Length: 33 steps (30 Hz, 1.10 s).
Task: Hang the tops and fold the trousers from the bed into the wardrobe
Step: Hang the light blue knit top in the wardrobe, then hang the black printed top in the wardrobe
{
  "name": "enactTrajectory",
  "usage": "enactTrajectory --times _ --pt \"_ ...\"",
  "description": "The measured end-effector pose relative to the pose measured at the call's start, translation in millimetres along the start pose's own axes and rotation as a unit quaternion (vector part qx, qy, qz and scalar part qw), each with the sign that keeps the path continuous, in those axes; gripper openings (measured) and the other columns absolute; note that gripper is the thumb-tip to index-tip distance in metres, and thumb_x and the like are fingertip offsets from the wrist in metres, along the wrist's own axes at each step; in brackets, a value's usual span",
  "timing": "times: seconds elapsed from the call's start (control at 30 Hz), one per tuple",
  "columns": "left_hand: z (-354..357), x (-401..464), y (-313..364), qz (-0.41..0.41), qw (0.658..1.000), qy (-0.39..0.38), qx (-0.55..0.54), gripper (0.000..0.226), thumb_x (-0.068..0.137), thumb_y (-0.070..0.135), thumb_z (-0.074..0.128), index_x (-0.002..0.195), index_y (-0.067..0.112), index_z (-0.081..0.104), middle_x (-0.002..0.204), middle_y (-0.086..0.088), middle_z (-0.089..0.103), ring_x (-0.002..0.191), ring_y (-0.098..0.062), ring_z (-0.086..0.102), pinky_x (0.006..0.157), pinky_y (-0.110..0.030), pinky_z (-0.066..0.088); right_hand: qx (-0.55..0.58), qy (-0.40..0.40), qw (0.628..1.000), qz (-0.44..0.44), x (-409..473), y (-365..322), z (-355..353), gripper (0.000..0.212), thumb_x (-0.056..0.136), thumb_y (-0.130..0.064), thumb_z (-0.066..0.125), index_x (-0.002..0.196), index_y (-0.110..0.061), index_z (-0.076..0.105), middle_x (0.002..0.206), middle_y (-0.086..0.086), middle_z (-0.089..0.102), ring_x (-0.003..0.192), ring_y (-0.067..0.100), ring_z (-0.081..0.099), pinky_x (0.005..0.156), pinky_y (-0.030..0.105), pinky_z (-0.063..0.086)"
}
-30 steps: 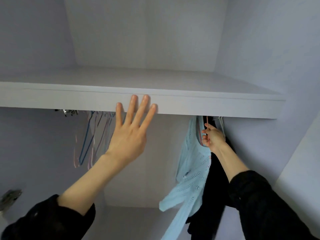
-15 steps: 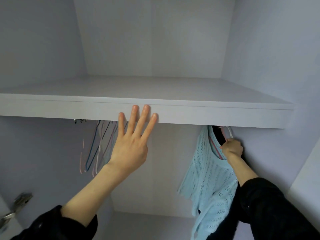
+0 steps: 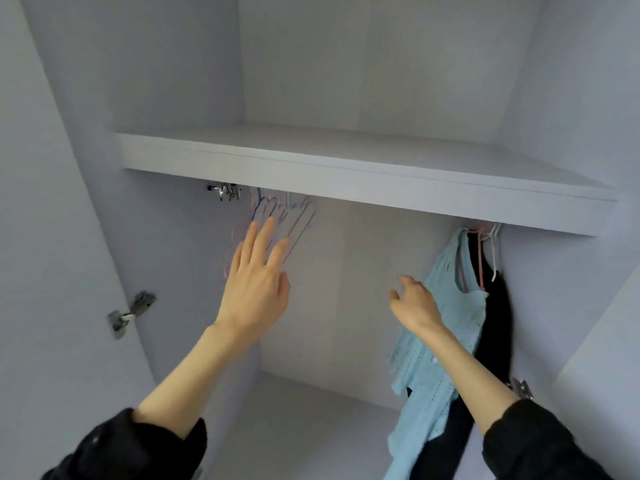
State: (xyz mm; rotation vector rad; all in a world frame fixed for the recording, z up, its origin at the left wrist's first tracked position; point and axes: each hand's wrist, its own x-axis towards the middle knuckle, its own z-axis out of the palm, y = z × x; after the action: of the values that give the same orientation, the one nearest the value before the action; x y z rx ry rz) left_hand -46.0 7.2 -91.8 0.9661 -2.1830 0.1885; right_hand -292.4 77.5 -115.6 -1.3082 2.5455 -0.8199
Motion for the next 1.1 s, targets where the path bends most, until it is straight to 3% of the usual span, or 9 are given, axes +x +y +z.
enactTrajectory --times 0.13,0.27,0.47,0.57,0.7,0.83,0.97,1.1 --pt "-28 -76 -38 -0.138 0.988 -0.063 -0.032 0.049 0.089 0.011 0.046 0.138 0.009 0.040 0.148 -0.016 0.029 0.139 -0.036 0.022 0.109 -0.048 0.030 0.055 -0.102 0.986 -0.123 -65 -68 44 0.044 0.095 -0.026 0.050 0.136 -0.009 0.045 0.130 0.012 0.058 0.121 0.024 0.053 0.098 0.028 0.038" --pt "-82 -177 -78 -0.243 0.968 -0.049 -0.036 0.044 0.094 0.015 0.049 0.137 0.011 0.042 0.141 -0.007 0.041 0.133 -0.025 0.033 0.105 -0.032 0.030 0.087 -0.198 0.948 -0.233 -155 -139 94 0.037 0.095 -0.025 0.050 0.130 -0.012 0.052 0.120 0.007 0.064 0.112 0.022 0.058 0.093 0.025 0.039" --pt "-185 -352 -118 -0.404 0.914 -0.028 -0.020 0.036 0.095 0.019 0.048 0.130 0.017 0.049 0.129 0.000 0.051 0.122 -0.019 0.047 0.100 -0.024 0.033 0.074 -0.338 0.878 -0.332 -304 -219 175 0.031 0.095 -0.024 0.051 0.124 -0.014 0.058 0.119 0.004 0.064 0.110 0.019 0.059 0.091 0.024 0.040" --pt "-247 -435 -135 -0.469 0.883 -0.006 0.006 0.034 0.094 0.014 0.048 0.128 0.014 0.052 0.126 -0.002 0.054 0.120 -0.018 0.050 0.099 -0.020 0.033 0.078 -0.406 0.827 -0.382 -387 -258 216 0.025 0.095 -0.020 0.050 0.117 -0.015 0.061 0.113 0.001 0.066 0.105 0.020 0.060 0.090 0.025 0.041" --pt "-320 -519 -147 -0.558 0.828 0.039 0.031 0.034 0.093 0.010 0.049 0.127 0.012 0.054 0.126 -0.002 0.056 0.120 -0.015 0.050 0.096 -0.012 0.029 0.073 -0.476 0.748 -0.457 -483 -318 249 0.023 0.094 -0.021 0.052 0.114 -0.016 0.061 0.093 -0.005 0.062 0.084 0.011 0.055 0.073 0.017 0.037" --pt "-396 -577 -177 -0.602 0.793 0.053 0.079 0.032 0.094 0.013 0.049 0.126 0.012 0.054 0.126 -0.003 0.056 0.117 -0.015 0.052 0.097 -0.017 0.033 0.080 -0.520 0.666 -0.528 -553 -390 275 0.024 0.095 -0.022 0.051 0.117 -0.016 0.060 0.097 -0.002 0.062 0.082 0.010 0.054 0.072 0.014 0.036" --pt "-473 -638 -225 -0.649 0.736 0.111 0.158 0.031 0.094 0.013 0.049 0.124 0.013 0.055 0.124 -0.004 0.058 0.117 -0.019 0.053 0.101 -0.027 0.035 0.090 -0.546 0.588 -0.590 -626 -480 321 0.025 0.096 -0.025 0.050 0.118 -0.019 0.059 0.097 -0.005 0.060 0.083 0.008 0.054 0.073 0.015 0.036" --pt "-513 -685 -268 -0.702 0.665 0.175 0.186 0.031 0.095 0.014 0.047 0.125 0.015 0.055 0.123 0.001 0.057 0.117 -0.012 0.051 0.095 -0.020 0.035 0.086 -0.589 0.499 -0.630 -693 -559 371 0.026 0.097 -0.024 0.045 0.120 -0.019 0.057 0.105 -0.002 0.064 0.091 0.011 0.057 0.075 0.018 0.040"
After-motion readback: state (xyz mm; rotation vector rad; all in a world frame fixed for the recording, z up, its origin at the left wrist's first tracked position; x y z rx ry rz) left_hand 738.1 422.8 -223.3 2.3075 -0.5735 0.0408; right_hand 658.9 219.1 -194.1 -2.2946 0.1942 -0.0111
